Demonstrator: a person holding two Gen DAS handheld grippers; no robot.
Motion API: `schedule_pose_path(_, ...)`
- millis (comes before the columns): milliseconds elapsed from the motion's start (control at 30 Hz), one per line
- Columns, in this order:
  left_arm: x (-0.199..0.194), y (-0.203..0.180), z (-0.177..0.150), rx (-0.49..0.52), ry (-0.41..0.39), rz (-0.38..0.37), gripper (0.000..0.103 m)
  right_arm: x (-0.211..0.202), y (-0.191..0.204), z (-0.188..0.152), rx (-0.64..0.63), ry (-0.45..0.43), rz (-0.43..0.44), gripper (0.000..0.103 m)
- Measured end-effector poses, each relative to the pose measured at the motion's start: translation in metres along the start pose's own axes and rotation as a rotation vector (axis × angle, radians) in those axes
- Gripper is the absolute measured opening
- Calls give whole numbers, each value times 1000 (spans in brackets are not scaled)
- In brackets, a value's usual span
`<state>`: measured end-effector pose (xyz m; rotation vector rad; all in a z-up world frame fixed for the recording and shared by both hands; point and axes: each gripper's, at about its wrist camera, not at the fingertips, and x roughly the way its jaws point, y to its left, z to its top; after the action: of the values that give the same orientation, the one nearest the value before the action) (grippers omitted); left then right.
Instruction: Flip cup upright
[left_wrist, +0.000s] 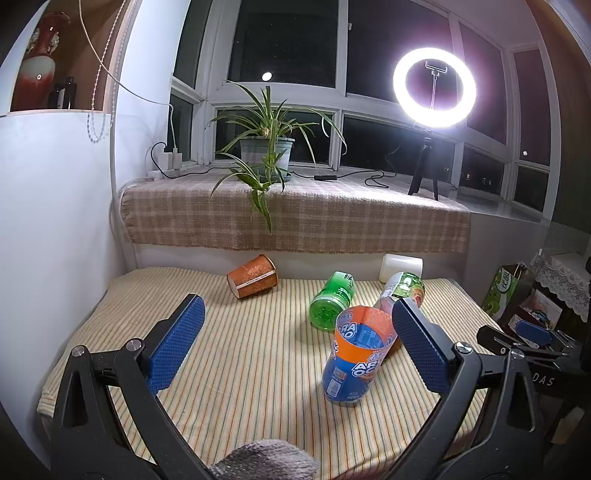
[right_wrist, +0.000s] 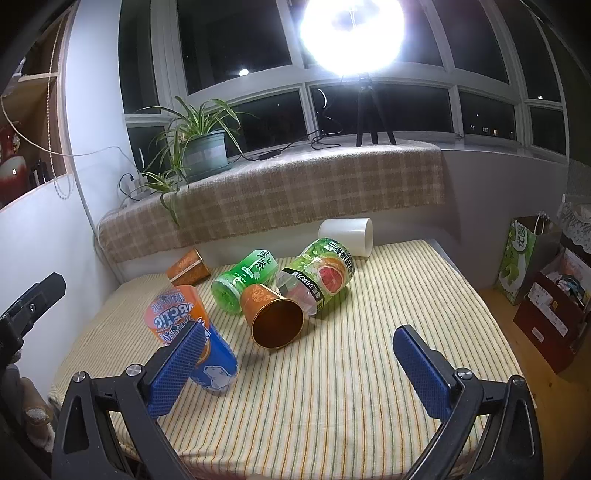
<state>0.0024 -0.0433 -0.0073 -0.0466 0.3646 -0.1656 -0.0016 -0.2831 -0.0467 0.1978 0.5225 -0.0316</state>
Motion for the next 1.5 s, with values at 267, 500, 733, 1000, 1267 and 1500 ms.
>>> schedule_pose_path(267, 0, 2, 2, 0, -5, 4, 103, 1, -1, 0, 3, 3, 0, 103)
schedule_pose_path(500, -1, 2, 3, 4, -8, 7, 103, 0, -1, -1, 8, 4, 1, 103)
schedule_pose_path(733, -1, 2, 3, 5, -7, 8, 103, -1, -1, -1, 8, 10, 6, 103)
schedule_pose_path(1000, -2, 2, 4, 4, -8, 8, 103, 0, -1, 0, 7, 10, 7, 103)
schedule_pose_path(1267, -2, 1, 3, 6, -8, 10, 103, 0, 0, 0, 8, 15, 9, 103)
schedule_pose_path(1500, -2, 2, 3, 7, -8, 9, 103, 1, -1, -1, 11, 20, 9, 103)
